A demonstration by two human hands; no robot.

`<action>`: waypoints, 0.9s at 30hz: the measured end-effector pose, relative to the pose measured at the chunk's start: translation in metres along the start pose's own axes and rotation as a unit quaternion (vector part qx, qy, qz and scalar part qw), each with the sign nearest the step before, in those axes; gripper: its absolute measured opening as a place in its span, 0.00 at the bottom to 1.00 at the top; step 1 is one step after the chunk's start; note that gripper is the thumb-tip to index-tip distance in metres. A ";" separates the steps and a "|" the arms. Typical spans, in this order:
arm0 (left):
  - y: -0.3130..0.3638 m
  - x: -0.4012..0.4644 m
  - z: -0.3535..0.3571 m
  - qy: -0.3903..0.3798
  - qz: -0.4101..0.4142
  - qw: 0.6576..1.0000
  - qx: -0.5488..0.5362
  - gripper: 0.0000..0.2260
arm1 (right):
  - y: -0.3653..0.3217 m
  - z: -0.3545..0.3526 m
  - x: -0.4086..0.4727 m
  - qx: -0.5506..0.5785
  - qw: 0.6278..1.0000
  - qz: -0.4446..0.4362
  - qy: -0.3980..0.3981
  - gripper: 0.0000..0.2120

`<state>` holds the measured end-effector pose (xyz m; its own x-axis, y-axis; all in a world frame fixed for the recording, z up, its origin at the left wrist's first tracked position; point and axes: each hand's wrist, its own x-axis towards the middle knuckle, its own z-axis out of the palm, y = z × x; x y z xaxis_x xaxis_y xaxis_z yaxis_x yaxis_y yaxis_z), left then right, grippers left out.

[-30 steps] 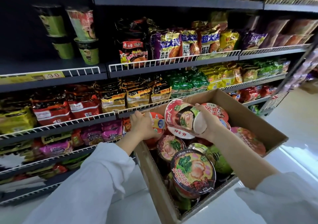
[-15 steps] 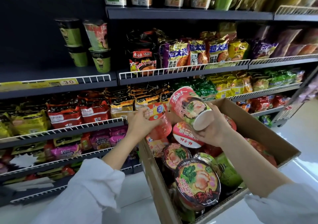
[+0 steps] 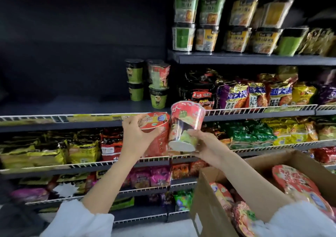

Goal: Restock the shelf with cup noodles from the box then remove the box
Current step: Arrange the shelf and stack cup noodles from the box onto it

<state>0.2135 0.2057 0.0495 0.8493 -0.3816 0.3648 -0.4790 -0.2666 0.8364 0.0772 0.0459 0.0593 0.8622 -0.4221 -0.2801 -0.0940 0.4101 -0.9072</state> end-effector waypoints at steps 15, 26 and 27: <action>-0.116 0.164 -0.162 0.135 -0.020 0.990 0.024 0.27 | 0.007 0.216 0.239 -0.042 0.993 -0.114 0.006 0.25; -0.180 0.310 -0.176 0.143 -0.041 0.986 0.074 0.29 | 0.001 0.277 0.451 -0.212 0.957 -0.179 0.087 0.39; -0.184 0.319 -0.175 0.142 -0.046 0.986 0.074 0.29 | 0.004 0.278 0.465 -0.223 0.954 -0.176 0.095 0.39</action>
<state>0.6119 0.2881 0.0835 0.9083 -0.0919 0.4082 -0.4068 -0.4223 0.8101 0.6158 0.0762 0.0124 0.7770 -0.6272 0.0540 -0.0537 -0.1516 -0.9870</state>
